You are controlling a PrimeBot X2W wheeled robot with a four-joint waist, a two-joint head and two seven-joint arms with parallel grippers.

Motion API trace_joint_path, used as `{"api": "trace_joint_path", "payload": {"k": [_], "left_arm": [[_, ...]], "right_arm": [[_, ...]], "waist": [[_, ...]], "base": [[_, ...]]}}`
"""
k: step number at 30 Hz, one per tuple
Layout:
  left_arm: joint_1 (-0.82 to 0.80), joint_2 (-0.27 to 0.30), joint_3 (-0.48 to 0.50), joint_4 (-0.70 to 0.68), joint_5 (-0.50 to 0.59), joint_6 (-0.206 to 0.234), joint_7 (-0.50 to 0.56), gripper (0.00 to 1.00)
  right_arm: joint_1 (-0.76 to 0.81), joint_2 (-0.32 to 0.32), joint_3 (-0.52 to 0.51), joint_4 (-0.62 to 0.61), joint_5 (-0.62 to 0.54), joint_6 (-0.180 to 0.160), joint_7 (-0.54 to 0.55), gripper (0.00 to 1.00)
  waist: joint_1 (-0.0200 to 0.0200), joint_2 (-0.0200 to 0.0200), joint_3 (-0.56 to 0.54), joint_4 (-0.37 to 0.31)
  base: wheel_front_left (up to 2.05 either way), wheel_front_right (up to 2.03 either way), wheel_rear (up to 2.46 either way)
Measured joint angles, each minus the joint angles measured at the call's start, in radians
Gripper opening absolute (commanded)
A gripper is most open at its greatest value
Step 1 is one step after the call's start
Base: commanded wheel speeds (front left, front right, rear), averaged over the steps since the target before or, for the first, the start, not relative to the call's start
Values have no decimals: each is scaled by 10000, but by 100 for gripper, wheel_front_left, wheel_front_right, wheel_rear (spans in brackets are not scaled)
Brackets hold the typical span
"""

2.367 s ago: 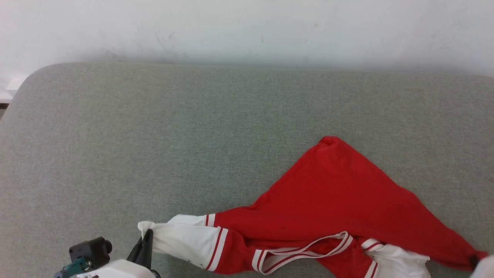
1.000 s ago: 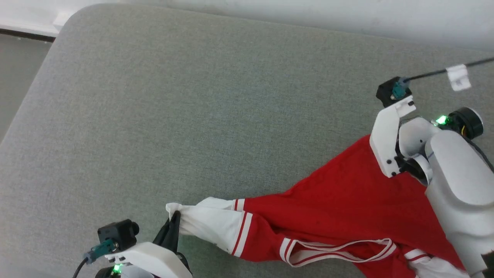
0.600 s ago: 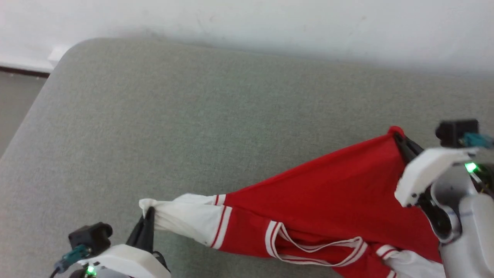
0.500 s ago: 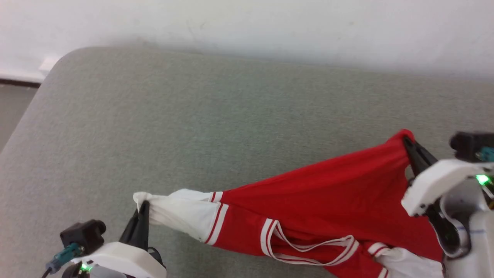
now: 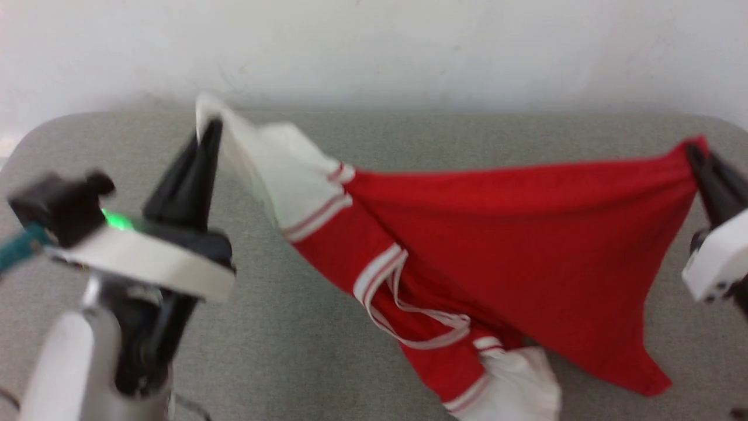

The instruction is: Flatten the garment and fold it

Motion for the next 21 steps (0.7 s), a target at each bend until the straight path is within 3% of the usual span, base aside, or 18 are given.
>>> {"api": "trace_joint_path", "payload": {"k": [6, 11, 17, 21], "left_arm": [[-2768, 182, 251, 380, -815, -345, 686, 0], [-4992, 257, 497, 1127, -1150, -370, 1139, 0], [-7838, 627, 945, 2462, -1058, -224, 1154, 0], [-9608, 731, 1175, 3616, -782, -54, 734, 0]], "right_arm": [[-2618, -1419, 771, 314, 165, 2, 1064, 0], [-5067, -2144, 1703, 1404, 288, 4, 1534, 0], [-8129, -2125, 2533, 3300, 153, 4, 1379, 0], [-10002, -1791, 2591, 4623, -522, 4, 541, 0]], "waist": [[1, 0, 395, -200], [2, 0, 1050, -343], [4, 0, 2138, -521], [5, 0, 2957, -648]], "base": [[0, 0, 0], [0, 0, 0], [0, 0, 0], [0, 0, 0]]}}
